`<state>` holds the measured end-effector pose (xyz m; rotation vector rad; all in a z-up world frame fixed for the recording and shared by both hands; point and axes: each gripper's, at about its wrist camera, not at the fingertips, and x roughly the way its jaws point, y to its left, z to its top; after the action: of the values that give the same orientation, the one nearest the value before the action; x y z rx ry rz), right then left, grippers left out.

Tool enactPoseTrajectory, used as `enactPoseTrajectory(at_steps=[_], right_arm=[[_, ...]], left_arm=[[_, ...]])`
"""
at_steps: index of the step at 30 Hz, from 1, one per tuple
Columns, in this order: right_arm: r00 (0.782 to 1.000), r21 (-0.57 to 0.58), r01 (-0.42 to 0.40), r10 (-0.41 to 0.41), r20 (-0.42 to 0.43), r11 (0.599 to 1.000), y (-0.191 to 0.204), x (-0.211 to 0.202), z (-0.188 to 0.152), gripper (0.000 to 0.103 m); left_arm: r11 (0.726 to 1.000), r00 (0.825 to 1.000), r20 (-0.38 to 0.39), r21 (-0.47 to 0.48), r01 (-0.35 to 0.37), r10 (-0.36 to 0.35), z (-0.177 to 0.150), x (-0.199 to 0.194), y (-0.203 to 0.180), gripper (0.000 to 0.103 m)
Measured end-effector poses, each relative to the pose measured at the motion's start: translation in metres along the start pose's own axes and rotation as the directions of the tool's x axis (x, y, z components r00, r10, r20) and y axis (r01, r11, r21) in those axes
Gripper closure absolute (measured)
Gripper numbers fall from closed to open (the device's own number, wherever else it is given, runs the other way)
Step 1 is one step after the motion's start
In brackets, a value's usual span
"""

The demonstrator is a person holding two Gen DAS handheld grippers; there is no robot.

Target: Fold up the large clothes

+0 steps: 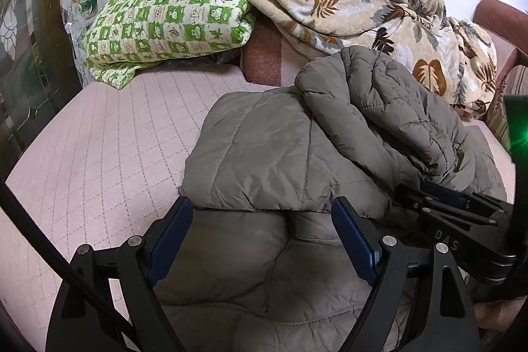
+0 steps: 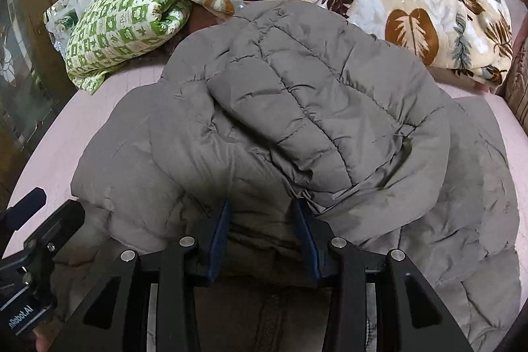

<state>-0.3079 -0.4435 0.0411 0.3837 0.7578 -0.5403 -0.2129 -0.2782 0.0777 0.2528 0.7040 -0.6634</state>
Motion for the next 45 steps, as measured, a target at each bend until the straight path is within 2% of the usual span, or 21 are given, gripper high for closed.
enactPoseTrajectory(at_steps=[7,10,14,18,24,30,33,35,38,45], right_arm=[[0.998,0.024,-0.037,0.036,0.049,0.999,-0.004,-0.043,-0.007,0.06],[0.999,0.034,-0.045,0.044,0.033,0.998,-0.009,-0.061,-0.019,0.06],[0.999,0.061,-0.034,0.034,-0.003,0.998,-0.021,-0.095,-0.054,0.06],[1.0,0.036,-0.011,0.012,-0.022,0.999,-0.028,-0.127,-0.092,0.06],[0.999,0.053,-0.011,0.013,-0.04,0.999,-0.041,-0.162,-0.145,0.06],[0.998,0.054,-0.004,0.007,-0.062,0.999,-0.038,-0.173,-0.186,0.06],[0.998,0.001,0.034,-0.034,-0.054,0.999,-0.03,-0.174,-0.207,0.059],[0.998,-0.03,0.057,-0.057,-0.027,0.998,-0.025,-0.17,-0.223,0.058],[0.997,-0.044,0.07,-0.07,0.013,0.997,-0.025,-0.17,-0.229,0.057],[0.997,-0.049,0.057,-0.055,0.048,0.997,-0.026,-0.17,-0.233,0.055]], left_arm=[[1.0,1.0,0.014,0.009,-0.006,0.006,-0.002,-0.009,-0.003,0.018],[1.0,1.0,0.017,0.025,-0.007,0.007,-0.006,-0.015,-0.008,0.018],[0.998,1.0,-0.003,0.054,0.017,-0.017,-0.021,-0.03,-0.015,0.018],[0.997,0.998,-0.045,0.066,0.05,-0.047,-0.046,-0.053,-0.015,0.018],[0.996,0.995,-0.103,0.085,-0.008,0.016,-0.104,-0.088,-0.005,0.018],[0.998,0.984,-0.173,0.065,-0.022,0.033,-0.162,-0.113,0.008,0.018],[0.987,0.987,-0.13,0.14,-0.073,0.092,-0.183,-0.12,0.0,0.016],[0.98,0.989,-0.096,0.172,-0.097,0.114,-0.189,-0.12,-0.004,0.015],[0.977,0.991,-0.066,0.184,-0.106,0.12,-0.194,-0.12,-0.004,0.013],[0.982,0.992,-0.061,0.16,-0.1,0.111,-0.192,-0.118,0.002,0.009]])
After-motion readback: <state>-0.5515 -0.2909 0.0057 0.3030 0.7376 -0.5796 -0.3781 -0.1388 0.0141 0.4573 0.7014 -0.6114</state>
